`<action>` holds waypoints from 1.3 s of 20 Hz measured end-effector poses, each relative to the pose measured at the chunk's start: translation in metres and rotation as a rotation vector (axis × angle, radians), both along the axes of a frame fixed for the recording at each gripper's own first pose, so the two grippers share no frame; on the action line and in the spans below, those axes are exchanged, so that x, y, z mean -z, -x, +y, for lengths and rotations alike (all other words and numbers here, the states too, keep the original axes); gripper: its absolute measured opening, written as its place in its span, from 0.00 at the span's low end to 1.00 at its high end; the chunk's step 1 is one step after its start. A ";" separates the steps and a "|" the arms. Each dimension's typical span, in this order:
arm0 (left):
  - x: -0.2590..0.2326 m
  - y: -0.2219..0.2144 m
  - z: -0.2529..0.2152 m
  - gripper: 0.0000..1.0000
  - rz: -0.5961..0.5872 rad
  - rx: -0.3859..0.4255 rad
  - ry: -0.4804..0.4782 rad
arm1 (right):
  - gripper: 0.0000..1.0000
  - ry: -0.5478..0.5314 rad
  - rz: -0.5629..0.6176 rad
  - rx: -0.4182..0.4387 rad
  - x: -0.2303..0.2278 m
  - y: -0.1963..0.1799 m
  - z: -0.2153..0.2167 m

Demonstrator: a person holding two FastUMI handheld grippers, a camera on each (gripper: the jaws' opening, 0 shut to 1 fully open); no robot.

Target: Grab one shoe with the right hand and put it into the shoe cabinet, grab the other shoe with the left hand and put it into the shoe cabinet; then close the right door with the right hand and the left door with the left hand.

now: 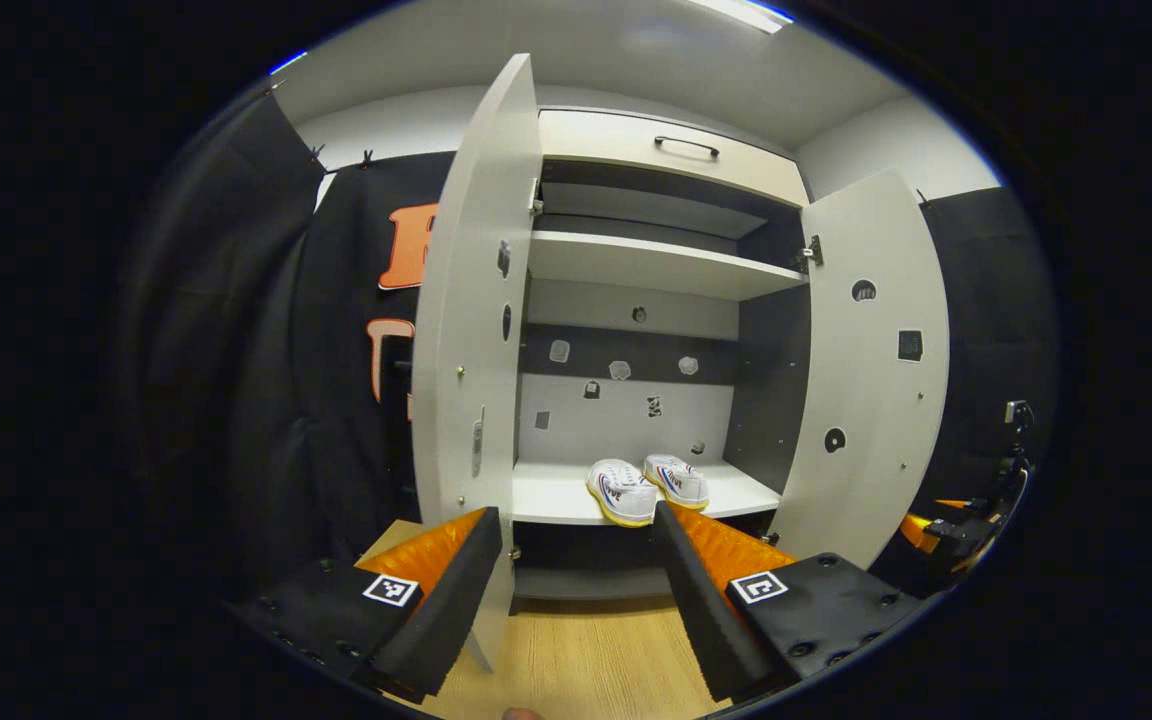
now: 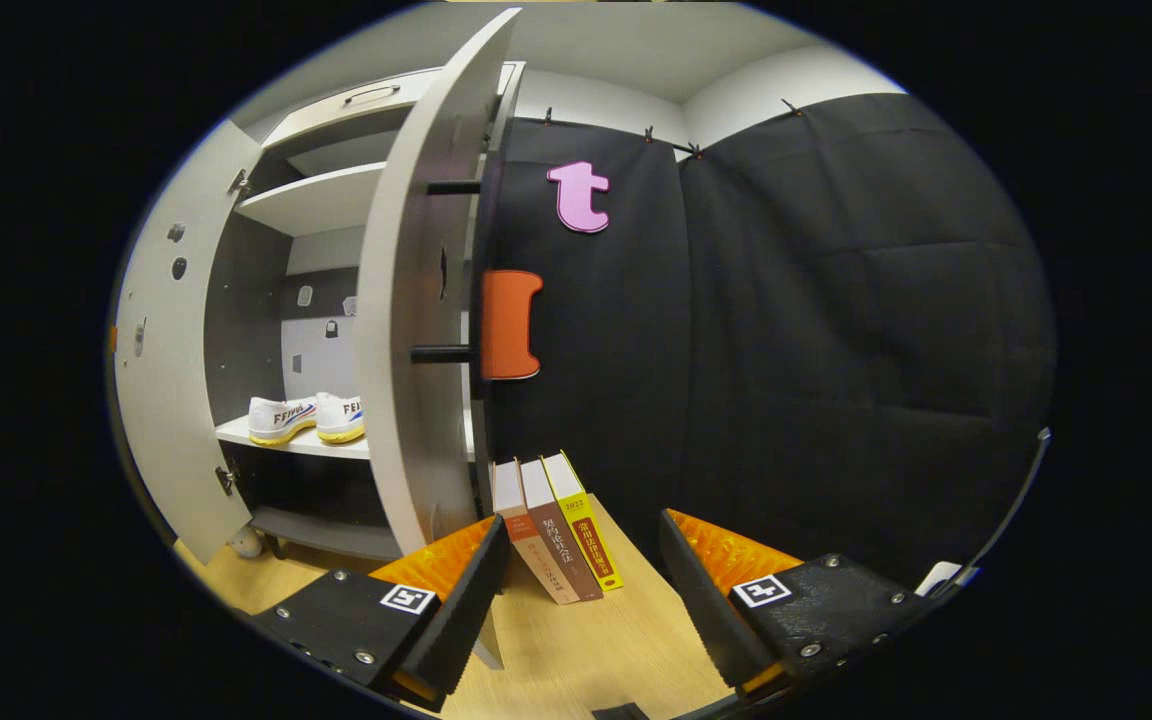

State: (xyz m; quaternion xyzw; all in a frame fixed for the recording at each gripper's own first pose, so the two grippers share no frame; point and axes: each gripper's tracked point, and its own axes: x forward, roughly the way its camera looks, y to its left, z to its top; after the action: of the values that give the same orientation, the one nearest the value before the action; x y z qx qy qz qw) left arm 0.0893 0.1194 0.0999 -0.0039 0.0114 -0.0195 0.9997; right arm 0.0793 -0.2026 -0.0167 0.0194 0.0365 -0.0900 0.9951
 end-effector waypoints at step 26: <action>0.009 0.045 0.108 0.97 -0.031 -0.206 -0.041 | 0.89 0.008 -0.004 -0.335 0.001 -0.049 0.149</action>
State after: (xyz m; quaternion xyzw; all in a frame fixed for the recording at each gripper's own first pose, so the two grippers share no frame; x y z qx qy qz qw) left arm 0.0444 0.2274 0.0910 0.0160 -0.0043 0.0837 0.9964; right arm 0.1279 -0.0534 -0.0175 0.0093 0.0369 0.0770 0.9963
